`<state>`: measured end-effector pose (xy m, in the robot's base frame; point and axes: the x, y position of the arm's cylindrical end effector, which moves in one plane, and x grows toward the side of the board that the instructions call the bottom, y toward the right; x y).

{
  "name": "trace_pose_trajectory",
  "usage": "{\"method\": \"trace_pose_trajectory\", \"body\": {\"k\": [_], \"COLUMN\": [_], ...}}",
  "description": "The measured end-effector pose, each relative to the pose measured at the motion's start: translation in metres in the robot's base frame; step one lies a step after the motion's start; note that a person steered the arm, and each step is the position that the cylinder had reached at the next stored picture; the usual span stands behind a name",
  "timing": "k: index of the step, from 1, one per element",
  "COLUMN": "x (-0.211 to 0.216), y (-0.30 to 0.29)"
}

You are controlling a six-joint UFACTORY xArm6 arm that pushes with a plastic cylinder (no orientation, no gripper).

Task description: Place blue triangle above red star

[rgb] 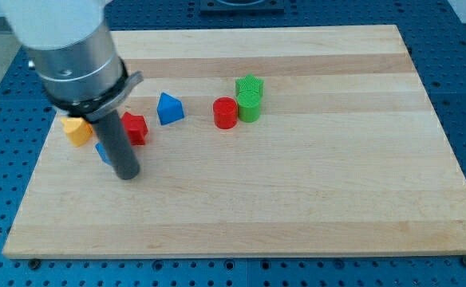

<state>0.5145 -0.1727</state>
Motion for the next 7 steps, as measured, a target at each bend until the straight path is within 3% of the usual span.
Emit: {"method": "trace_pose_trajectory", "body": {"k": [3, 4, 5, 7], "x": [-0.033, -0.022, -0.009, -0.033], "y": [-0.034, -0.035, -0.011, 0.068]}}
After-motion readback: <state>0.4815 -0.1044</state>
